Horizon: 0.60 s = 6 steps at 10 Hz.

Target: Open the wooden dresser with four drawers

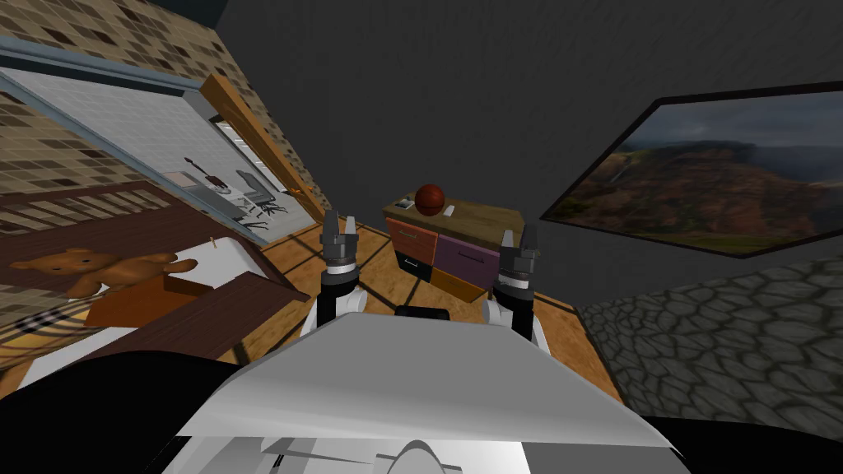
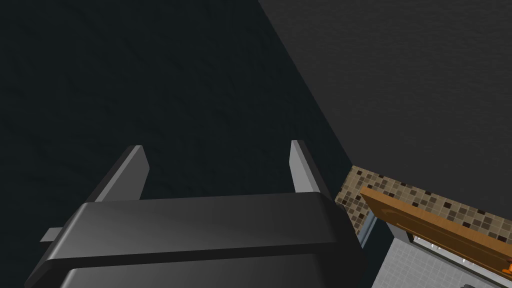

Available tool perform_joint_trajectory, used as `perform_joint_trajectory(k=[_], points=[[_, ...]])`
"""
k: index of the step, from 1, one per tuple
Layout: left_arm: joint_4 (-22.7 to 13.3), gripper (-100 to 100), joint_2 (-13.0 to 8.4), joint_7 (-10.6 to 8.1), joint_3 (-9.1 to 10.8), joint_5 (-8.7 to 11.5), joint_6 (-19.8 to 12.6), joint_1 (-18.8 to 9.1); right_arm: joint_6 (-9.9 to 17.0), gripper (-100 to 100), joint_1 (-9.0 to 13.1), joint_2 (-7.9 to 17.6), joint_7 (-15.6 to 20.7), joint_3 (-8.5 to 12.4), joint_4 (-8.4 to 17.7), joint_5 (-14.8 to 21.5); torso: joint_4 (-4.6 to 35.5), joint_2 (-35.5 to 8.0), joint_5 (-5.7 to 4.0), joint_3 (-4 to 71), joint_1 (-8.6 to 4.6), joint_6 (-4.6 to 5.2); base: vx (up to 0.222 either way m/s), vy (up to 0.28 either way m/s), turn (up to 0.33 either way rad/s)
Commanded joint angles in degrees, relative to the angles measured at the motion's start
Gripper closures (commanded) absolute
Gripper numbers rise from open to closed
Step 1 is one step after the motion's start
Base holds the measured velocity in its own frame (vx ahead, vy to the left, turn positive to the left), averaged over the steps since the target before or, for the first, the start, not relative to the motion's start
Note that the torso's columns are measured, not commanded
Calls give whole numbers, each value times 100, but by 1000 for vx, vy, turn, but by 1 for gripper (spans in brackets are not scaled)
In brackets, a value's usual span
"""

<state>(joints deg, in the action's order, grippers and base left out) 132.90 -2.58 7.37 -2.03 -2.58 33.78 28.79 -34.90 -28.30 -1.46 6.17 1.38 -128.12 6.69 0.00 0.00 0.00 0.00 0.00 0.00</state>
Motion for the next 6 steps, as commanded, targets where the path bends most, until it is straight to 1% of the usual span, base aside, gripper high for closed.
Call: perform_joint_trajectory(k=[1,3,6], points=[[0,0,0,0,0,0,0,0,0,0,0,0,0,0,0,0,235,-232,0,467,0,0,0,0,0],[1,0,0,0,0,0,0,0,0,0,0,0,0,0,-1,0,1006,-1003,0,2014,0,0,0,0,0],[1,0,0,0,0,0,0,0,0,0,0,0,0,0,-1,0,2268,-2269,0,4536,0,0,0,0,0]])
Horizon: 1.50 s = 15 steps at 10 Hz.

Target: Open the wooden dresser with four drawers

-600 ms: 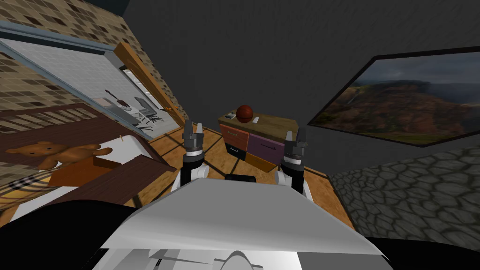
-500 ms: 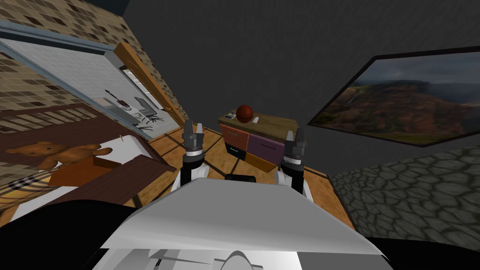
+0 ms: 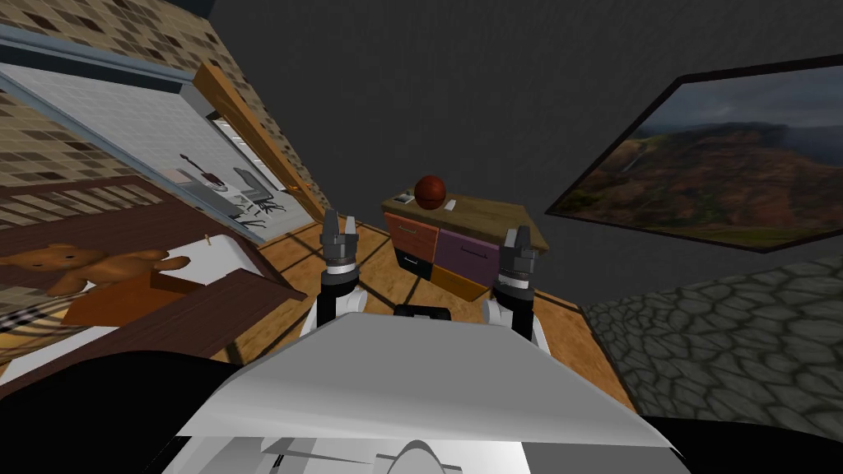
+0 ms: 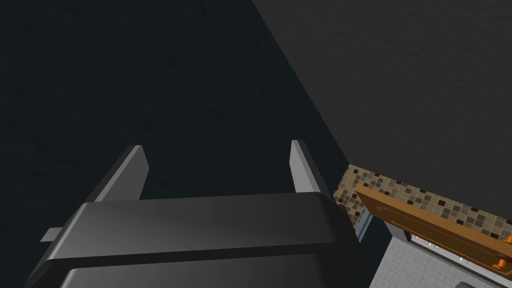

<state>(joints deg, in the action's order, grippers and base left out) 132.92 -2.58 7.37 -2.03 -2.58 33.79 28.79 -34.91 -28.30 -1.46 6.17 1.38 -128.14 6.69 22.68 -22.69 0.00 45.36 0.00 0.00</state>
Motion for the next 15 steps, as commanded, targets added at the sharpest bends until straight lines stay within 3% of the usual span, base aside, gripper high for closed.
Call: perform_joint_trajectory(k=[1,3,4,5,8,15], points=[[0,0,0,0,0,0,0,0,0,0,0,0,0,0,0,0,423,-424,0,845,0,0,0,0,0],[0,0,0,0,0,0,0,0,0,0,0,0,0,0,0,0,1269,-1270,0,2537,0,0,0,0,0],[0,0,0,0,0,0,0,0,-30,-100,8,221,118,-6,35,-10,1692,-1693,0,3383,0,0,25,21,-20],[-2,0,0,0,0,0,0,1,-59,-100,17,377,238,-12,72,-19,1879,-1880,1,3780,5,0,37,55,-45],[-2,0,1,0,-1,0,0,2,-200,-100,63,810,735,-40,262,-63,1954,-1945,4,3928,13,0,76,92,-46],[-2,0,1,0,-1,0,0,1,-406,-100,135,1125,1681,-76,560,-123,1961,-1962,0,3918,3,0,66,85,-36]])
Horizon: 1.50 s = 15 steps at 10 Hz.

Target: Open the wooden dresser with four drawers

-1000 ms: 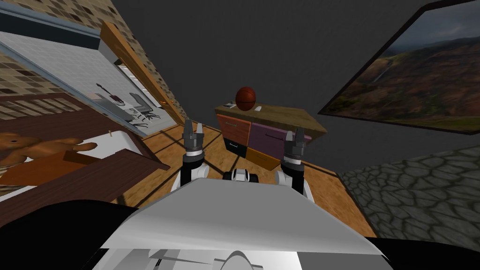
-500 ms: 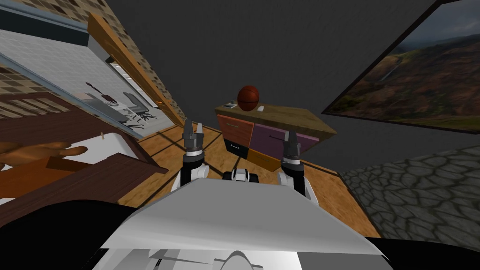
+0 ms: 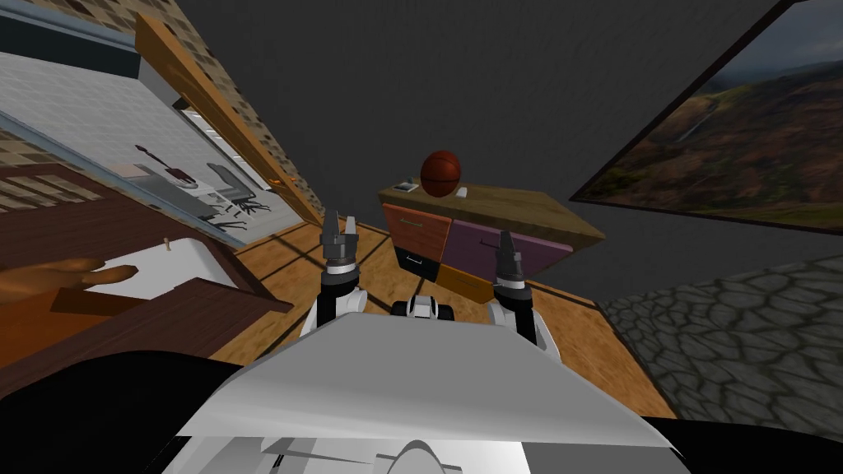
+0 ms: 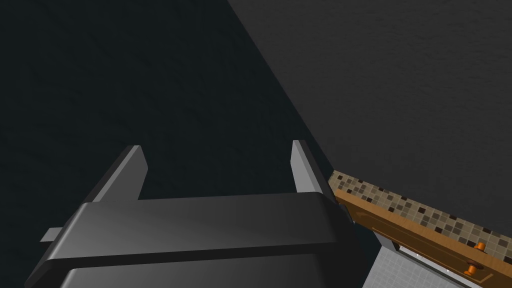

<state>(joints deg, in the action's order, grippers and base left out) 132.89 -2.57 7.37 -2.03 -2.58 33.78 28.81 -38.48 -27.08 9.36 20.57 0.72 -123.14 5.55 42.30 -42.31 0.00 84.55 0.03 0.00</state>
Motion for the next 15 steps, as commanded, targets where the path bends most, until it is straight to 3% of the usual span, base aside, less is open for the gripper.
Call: perform_joint_trajectory(k=[1,5,7,8,10,13,15], points=[[0,0,0,0,0,0,0,0,-129,-100,43,124,428,-22,181,-32,0,-1,1,1,-1,-1,70,102,-52],[0,0,0,0,0,0,0,0,-304,-100,108,260,1088,-48,450,-79,-1,1,-1,2,-6,-1,73,99,-46],[0,0,0,0,0,0,0,0,-304,-100,108,260,1335,-48,450,-79,-1,2,0,3,-4,-1,52,70,-21],[0,0,0,0,0,0,0,-1,-398,-100,144,316,1544,-61,595,-103,2,-10,-5,-5,-21,-1,57,75,-53],[0,0,0,0,0,0,0,0,-398,-100,144,316,1736,-61,595,-103,-2,4,1,3,1,-1,44,65,-25],[0,0,0,0,0,0,0,0,-594,-100,220,410,2289,-85,901,-150,-3,7,3,6,5,-1,66,106,-58],[0,0,0,0,0,0,0,0,-594,-100,220,410,2577,-85,901,-150,-2,5,0,4,-5,-1,51,70,-16]])
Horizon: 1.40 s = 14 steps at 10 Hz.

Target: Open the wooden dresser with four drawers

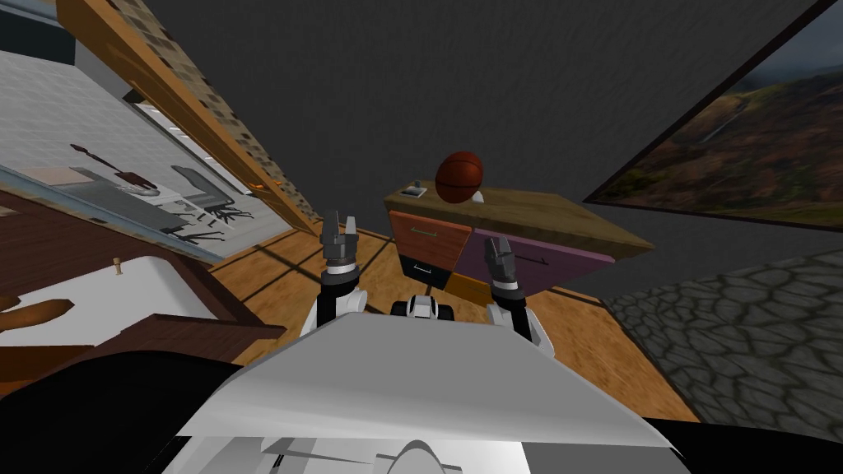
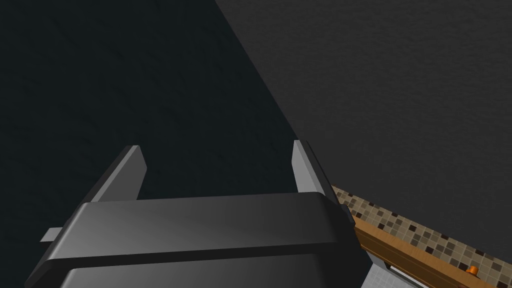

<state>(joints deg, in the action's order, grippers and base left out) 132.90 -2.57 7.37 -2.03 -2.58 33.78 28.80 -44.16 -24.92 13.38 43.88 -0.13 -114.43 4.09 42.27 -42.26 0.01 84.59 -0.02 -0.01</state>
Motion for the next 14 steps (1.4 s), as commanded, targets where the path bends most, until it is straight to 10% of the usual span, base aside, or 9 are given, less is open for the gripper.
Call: perform_joint_trajectory(k=[1,14], points=[[0,0,-1,0,1,0,0,0,-127,-100,44,45,435,-11,191,-27,4,-13,-7,-8,-21,0,59,70,-75],[0,0,-1,0,1,0,0,0,-538,-100,210,139,2374,-36,869,-102,1,-1,-4,-2,-3,2,44,71,-35]])
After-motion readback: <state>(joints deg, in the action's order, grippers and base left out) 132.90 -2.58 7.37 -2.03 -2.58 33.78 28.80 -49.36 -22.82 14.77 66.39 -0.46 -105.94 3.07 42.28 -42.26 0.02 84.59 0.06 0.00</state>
